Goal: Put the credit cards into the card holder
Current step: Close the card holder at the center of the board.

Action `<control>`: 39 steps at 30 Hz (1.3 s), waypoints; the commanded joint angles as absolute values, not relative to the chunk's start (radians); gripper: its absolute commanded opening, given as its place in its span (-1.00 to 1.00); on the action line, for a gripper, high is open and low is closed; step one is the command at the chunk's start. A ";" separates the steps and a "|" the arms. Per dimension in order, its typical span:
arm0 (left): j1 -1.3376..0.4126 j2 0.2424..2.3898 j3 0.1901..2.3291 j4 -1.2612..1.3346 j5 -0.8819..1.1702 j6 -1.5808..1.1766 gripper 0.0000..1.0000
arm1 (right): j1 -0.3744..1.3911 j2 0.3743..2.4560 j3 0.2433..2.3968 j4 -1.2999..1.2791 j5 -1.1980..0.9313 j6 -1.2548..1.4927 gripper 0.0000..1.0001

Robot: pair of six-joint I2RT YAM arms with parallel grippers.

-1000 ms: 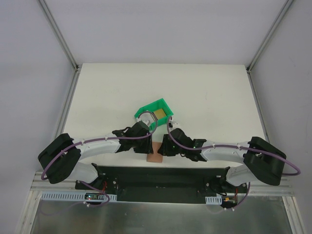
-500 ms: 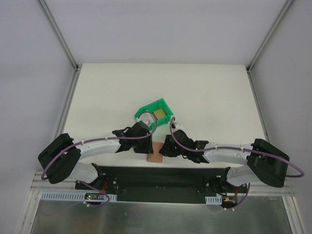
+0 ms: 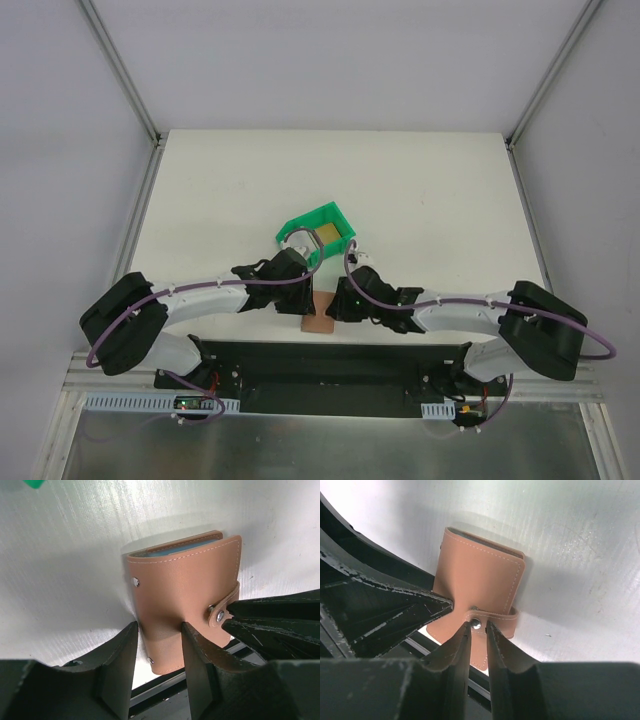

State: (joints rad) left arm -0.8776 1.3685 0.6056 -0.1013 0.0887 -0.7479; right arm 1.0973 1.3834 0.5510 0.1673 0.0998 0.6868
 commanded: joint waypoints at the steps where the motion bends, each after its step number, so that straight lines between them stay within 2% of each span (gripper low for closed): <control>1: -0.884 1.385 0.617 -0.118 0.087 -0.735 -0.22 | 1.092 1.411 0.610 0.183 0.100 0.667 -0.58; 30: -0.884 1.350 0.580 -0.104 0.100 -0.778 -0.21 | 1.078 1.476 0.650 0.158 0.172 0.640 -0.60; 39: -0.881 1.321 0.591 -0.103 0.037 -0.772 -0.04 | 1.063 1.335 0.652 0.081 0.179 0.581 -0.57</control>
State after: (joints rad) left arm -0.8776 1.3495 0.5896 -0.0864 0.0929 -0.7769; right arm 1.0752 1.4361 0.6258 0.1398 0.1448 0.6285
